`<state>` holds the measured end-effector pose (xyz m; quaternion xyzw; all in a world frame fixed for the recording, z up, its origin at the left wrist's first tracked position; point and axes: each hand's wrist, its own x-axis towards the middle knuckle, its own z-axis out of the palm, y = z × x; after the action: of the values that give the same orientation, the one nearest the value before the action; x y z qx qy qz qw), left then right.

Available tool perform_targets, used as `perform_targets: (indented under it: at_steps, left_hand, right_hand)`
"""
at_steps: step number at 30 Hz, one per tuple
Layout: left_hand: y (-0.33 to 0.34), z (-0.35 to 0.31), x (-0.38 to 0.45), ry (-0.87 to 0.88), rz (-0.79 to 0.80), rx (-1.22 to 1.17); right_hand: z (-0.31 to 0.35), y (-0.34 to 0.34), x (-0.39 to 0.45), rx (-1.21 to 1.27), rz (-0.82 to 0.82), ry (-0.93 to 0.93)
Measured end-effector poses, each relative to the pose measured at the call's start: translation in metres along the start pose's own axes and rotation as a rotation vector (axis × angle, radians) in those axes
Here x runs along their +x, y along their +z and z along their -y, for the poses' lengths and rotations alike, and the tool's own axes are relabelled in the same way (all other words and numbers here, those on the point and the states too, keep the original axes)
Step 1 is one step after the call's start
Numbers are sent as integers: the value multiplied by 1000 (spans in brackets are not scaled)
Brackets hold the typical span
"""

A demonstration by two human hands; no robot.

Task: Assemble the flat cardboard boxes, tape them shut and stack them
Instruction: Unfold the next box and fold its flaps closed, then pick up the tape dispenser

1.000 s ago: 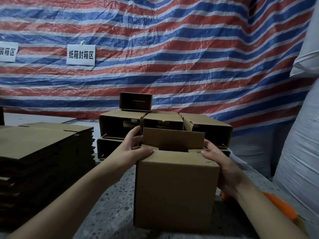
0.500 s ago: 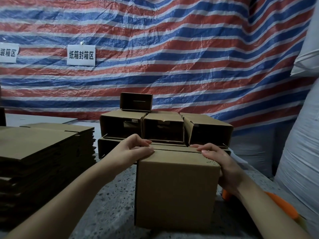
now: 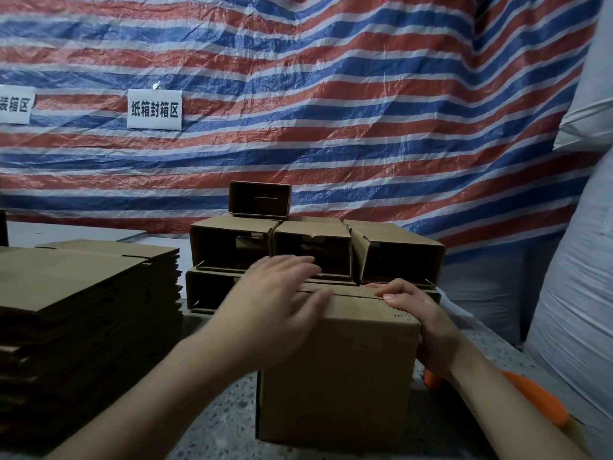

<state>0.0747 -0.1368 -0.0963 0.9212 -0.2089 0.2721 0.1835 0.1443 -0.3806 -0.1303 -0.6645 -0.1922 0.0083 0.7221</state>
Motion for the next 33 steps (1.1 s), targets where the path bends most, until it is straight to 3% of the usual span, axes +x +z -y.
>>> perform_targets:
  at_steps: [5,10,15,17,21,24,28,31,33]
  left_hand:
    - [23,-19,-7,121,22,229]
    - [27,-15,-7,145,-43,267]
    - [26,-12,-8,175,-94,271]
    - [26,-13,-7,180,-108,283]
    - [28,-14,-7,176,-129,330]
    - [29,-14,-7,174,-142,367]
    - [30,-15,-8,179,-143,380]
    - [29,-16,-7,170,-139,382]
    - [29,-15,-7,168,-136,371]
  right_hand:
    - [0,-2,0,-6,9,-5]
    - [7,-4,-3,-83,16,-6]
    - [37,0,-9,-412,-64,-266]
    - [47,7,-11,-528,-27,-352]
    - [46,23,-10,-886,24,-256]
    - [42,30,-7,-943,-33,-204]
    - [50,30,-7,-911,17,-125]
    - [57,9,-7,-797,-158,-153]
    - [53,-16,-7,-1003,-336,-133]
